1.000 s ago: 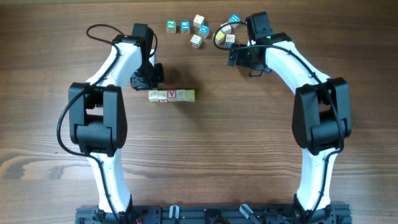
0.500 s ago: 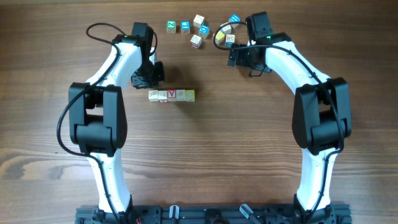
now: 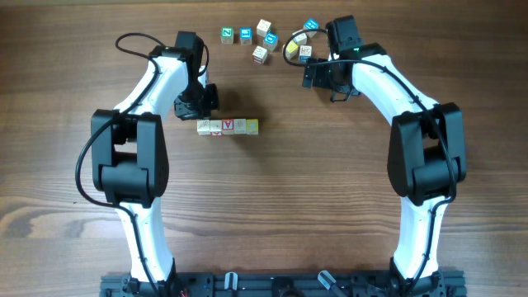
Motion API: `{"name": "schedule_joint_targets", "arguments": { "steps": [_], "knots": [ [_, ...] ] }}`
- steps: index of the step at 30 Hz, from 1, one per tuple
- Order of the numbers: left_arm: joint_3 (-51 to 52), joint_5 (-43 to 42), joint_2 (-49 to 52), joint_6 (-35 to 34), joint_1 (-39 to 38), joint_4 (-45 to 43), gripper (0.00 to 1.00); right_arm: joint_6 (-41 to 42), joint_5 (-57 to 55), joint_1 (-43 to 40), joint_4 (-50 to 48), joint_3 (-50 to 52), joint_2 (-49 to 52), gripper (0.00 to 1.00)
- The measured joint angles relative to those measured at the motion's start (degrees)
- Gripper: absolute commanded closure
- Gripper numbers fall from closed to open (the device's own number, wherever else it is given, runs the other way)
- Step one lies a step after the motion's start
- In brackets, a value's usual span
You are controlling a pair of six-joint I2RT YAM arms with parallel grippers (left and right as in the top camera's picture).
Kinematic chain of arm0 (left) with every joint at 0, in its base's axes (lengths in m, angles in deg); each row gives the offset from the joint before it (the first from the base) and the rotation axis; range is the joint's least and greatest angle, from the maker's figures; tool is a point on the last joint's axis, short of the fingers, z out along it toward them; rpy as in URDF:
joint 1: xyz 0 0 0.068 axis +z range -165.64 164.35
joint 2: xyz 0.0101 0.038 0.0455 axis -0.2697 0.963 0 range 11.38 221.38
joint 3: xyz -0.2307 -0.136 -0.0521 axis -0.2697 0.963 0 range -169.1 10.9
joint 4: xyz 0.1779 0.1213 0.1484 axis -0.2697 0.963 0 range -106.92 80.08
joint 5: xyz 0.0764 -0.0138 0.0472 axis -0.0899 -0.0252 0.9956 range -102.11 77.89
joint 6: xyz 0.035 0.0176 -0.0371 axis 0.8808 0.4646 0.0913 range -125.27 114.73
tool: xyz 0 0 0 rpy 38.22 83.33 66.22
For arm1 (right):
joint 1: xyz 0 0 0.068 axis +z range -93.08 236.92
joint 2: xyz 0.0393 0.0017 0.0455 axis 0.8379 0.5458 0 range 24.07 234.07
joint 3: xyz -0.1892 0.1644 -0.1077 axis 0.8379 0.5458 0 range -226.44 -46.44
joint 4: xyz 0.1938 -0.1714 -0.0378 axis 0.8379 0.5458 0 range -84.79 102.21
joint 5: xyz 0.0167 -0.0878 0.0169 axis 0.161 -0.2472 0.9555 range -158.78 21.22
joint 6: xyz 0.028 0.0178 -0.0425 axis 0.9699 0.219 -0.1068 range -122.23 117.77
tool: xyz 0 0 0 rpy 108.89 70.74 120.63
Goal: Form a horizontal line
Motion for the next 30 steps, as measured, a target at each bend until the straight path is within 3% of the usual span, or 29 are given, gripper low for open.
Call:
{"name": "schedule_joint_targets", "arguments": {
  "steps": [7, 10, 18, 30],
  "knots": [
    [0.1, 0.2, 0.0, 0.0, 0.0, -5.1, 0.96, 0.0, 0.0, 0.0, 0.0, 0.0, 0.0, 0.00],
    [0.2, 4.2, 0.0, -1.3, 0.1, -8.5, 0.96, 0.0, 0.0, 0.0, 0.0, 0.0, 0.0, 0.00],
    [0.2, 7.7, 0.0, -1.7, 4.2, 2.5, 0.95, 0.0, 0.0, 0.0, 0.0, 0.0, 0.0, 0.00],
    [0.2, 1.0, 0.0, 0.9, 3.0, 2.3, 0.95, 0.0, 0.0, 0.0, 0.0, 0.0, 0.0, 0.00]
  ]
}}
